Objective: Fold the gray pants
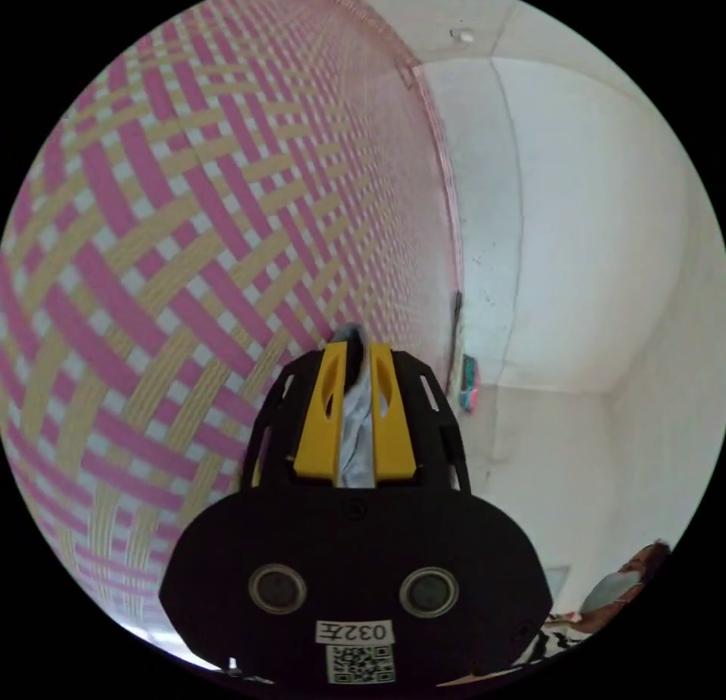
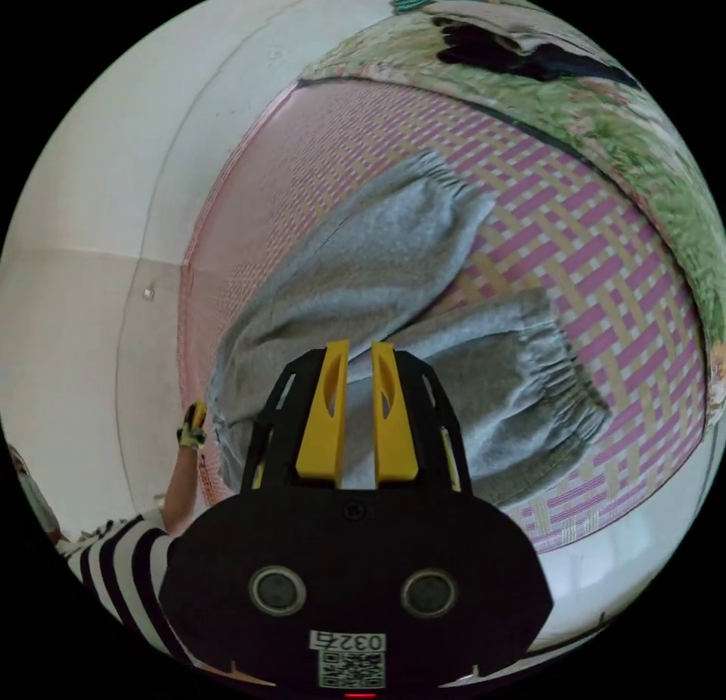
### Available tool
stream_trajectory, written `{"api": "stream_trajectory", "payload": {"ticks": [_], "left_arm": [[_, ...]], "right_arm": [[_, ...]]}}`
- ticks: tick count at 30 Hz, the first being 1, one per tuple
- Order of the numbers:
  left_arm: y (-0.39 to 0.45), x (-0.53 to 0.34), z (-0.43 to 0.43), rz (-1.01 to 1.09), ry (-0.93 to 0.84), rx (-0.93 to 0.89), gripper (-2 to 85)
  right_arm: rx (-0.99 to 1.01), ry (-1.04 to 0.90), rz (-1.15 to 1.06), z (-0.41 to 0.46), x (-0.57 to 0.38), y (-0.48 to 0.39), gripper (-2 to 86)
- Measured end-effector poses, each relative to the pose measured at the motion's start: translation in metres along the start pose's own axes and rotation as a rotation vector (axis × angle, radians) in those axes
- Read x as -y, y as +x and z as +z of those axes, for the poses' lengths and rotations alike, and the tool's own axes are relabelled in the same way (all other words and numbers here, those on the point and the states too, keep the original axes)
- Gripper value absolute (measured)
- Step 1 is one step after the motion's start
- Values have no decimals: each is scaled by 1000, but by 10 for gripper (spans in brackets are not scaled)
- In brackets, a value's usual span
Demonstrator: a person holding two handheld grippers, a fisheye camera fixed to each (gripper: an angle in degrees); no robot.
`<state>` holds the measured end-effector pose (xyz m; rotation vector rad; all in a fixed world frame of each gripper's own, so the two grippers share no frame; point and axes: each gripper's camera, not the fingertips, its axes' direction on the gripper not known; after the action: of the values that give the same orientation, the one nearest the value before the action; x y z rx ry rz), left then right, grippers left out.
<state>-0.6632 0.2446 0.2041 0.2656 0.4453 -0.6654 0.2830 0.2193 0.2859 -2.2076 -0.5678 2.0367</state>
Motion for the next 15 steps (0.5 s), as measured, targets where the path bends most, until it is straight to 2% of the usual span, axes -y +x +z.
{"api": "stream_trajectory", "payload": {"ticks": [2, 3, 6, 8, 10, 13, 15], "left_arm": [[30, -38, -23, 156, 100, 140, -4], [38, -48, -24, 207, 95, 143, -6], [67, -102, 8, 381, -86, 36, -9], [73, -144, 47, 385, -240, 77, -9], [69, -167, 66, 360, -274, 84, -9], [54, -182, 79, 252, -235, 54, -9], [49, -184, 80, 212, -201, 135, -9]], "right_arm": [[11, 65, 78, -16, 21, 29, 69], [3, 79, 95, -20, 27, 36, 72], [-9, 101, 151, -27, 58, 72, 85], [37, 76, 183, -19, 83, 93, 104], [70, 51, 184, -10, 100, 101, 109], [106, -11, 164, 6, 126, 102, 76], [111, -8, 110, 4, 139, 92, 54]]}}
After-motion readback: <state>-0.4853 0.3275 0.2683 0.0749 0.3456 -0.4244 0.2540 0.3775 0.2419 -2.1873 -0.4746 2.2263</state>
